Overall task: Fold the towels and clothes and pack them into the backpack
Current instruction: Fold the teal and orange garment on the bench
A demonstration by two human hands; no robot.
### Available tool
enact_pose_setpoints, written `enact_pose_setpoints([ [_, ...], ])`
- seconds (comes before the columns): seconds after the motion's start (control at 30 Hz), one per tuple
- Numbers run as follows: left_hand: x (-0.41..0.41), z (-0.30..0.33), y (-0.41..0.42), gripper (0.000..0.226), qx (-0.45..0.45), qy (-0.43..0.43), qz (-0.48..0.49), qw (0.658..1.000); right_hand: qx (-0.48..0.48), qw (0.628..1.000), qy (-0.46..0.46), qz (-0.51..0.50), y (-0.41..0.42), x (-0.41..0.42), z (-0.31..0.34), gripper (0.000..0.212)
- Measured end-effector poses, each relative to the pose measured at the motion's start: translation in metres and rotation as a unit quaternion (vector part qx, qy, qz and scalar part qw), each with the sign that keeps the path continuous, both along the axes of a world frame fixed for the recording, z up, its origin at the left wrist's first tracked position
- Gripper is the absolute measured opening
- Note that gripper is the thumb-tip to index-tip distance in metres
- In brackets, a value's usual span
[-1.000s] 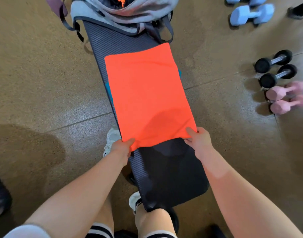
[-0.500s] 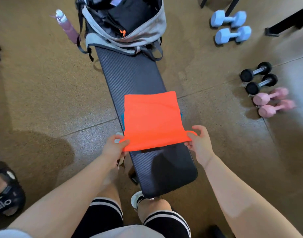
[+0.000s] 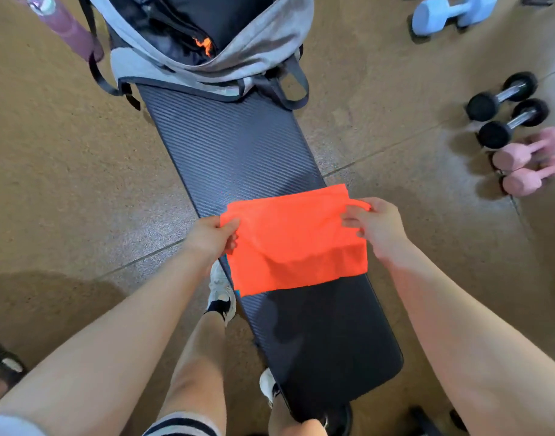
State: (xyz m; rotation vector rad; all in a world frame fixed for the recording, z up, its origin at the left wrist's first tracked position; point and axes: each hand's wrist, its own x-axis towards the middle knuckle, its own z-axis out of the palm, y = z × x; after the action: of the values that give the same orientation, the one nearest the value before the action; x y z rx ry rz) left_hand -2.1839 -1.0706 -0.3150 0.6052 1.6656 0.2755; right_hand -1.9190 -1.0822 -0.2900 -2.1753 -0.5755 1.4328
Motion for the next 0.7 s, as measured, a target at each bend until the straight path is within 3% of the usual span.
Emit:
enact_pose_setpoints([
  [0.2, -0.006, -0.045, 0.023, 0.040, 0.023, 0.085, -0.066, 0.994, -0.036, 0.981, -0.187, 0.035, 0.027, -0.002, -0.057, 0.026],
  [0.27, -0.004, -0.044, 0.026, 0.028, 0.057, 0.183, -0.145, 0.971, -0.015, 0.978, -0.207, -0.001, 0.031, -0.010, -0.061, 0.017],
  [0.3, -0.001, -0.040, 0.025, 0.023, 0.092, 0.252, -0.180, 0.947, 0.005, 0.972, -0.237, -0.002, 0.030, -0.015, -0.059, 0.020],
  [0.37, 0.007, -0.033, 0.018, 0.037, 0.241, 0.329, -0.244, 0.880, 0.106, 0.935, -0.327, 0.087, 0.020, -0.029, -0.052, 0.032],
  [0.43, 0.023, -0.030, 0.002, 0.047, 0.429, 0.274, -0.339, 0.791, 0.232, 0.873, -0.342, 0.257, 0.001, -0.051, -0.049, 0.038],
  [0.47, 0.032, -0.034, -0.006, 0.050, 0.475, 0.235, -0.391, 0.753, 0.267, 0.840, -0.326, 0.343, -0.011, -0.061, -0.054, 0.042],
  [0.5, 0.038, -0.042, -0.014, 0.053, 0.477, 0.215, -0.443, 0.728, 0.276, 0.810, -0.310, 0.414, -0.022, -0.067, -0.062, 0.045],
  [0.57, 0.038, -0.056, -0.027, 0.069, 0.401, 0.224, -0.530, 0.713, 0.239, 0.768, -0.323, 0.499, -0.039, -0.069, -0.078, 0.052],
  [0.7, 0.025, -0.074, -0.039, 0.105, 0.338, 0.252, -0.584, 0.694, 0.139, 0.736, -0.388, 0.537, -0.044, -0.033, -0.095, 0.065],
])
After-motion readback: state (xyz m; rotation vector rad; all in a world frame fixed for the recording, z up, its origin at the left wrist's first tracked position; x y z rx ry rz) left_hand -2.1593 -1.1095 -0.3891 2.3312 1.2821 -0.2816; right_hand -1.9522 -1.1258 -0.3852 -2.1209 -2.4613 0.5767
